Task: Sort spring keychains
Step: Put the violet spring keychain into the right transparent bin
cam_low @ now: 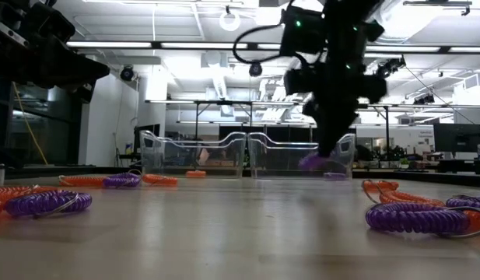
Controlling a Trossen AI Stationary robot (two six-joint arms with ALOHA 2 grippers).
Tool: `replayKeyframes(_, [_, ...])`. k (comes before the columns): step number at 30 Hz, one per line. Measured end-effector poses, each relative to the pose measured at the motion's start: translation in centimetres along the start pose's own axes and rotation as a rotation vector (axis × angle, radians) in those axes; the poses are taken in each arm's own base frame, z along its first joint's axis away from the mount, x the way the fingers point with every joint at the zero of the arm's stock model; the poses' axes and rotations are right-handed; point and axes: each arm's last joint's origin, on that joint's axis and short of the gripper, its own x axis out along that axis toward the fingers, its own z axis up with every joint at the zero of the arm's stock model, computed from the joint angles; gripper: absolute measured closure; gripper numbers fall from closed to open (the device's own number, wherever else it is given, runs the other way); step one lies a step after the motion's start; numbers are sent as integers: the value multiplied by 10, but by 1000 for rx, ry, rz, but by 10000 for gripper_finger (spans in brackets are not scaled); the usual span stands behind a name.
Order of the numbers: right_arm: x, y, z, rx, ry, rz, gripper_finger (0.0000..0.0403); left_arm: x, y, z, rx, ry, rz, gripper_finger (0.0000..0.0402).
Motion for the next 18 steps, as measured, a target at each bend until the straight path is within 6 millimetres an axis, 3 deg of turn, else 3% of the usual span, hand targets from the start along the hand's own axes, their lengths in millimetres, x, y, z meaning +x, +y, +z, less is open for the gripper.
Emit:
replayKeyframes(11, [-31,-26,20,149,-31,-100,402,0,0,0,0,0,0,401])
replayKeyframes(18, [-47,-37,21,217,-56,-132,402,0,0,0,0,0,0,401])
